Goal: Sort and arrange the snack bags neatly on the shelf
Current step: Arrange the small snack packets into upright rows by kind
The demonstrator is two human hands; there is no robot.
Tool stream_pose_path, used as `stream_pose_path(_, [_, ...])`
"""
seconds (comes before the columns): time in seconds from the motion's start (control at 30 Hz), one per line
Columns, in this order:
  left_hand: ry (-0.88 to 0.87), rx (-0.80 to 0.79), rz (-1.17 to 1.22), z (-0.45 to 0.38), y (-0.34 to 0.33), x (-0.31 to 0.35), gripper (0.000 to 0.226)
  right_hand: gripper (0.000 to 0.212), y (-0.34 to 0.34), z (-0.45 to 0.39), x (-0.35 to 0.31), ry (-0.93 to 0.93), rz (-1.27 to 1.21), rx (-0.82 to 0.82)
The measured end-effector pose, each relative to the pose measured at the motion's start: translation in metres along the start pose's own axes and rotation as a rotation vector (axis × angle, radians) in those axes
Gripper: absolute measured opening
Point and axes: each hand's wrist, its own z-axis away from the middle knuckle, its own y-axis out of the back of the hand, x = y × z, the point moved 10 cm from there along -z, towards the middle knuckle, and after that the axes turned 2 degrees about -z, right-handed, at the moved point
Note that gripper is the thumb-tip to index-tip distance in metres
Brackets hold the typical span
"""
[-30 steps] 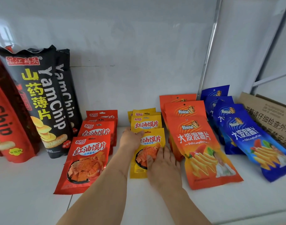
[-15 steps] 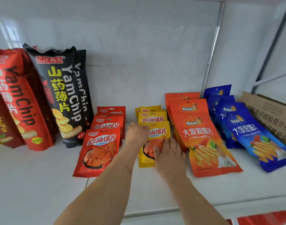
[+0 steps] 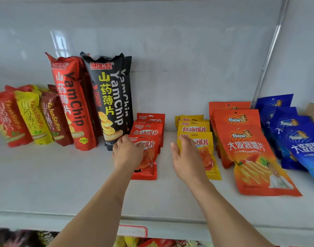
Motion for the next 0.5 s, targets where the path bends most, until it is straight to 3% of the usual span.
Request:
stream_pose_path(0.1, [0.095,-0.093,0.146,-0.011,-0.013,-0.024,0.065,0.056,-0.029,-0.005,-0.014,-0.11,-0.139,-0.184])
stream_pose_path(0.2, [0.135,-0.154,0.199,-0.019,-0.02,-0.038,0.064,0.052,-0.056,-0.012,-0.016,-0.246,-0.25,-0.268])
stream_pose_path(0.33, [0.079,-0.208,0.121,-0.032,-0.023,-0.041,0.058,0.051,-0.083,-0.026,-0.01,-0.366,-0.282,-0.273])
stream_pose_path(0.43, [0.026,-0.262,0.112,-0.04,-0.032,-0.038,0.056,0.039,-0.095,-0.048,-0.009,-0.355,-0.277,-0.236])
stream_pose_path(0.5, [-0.009,-0.285,0.129,-0.043,-0.039,-0.033,0.052,0.046,-0.105,-0.063,-0.003,-0.347,-0.27,-0.234])
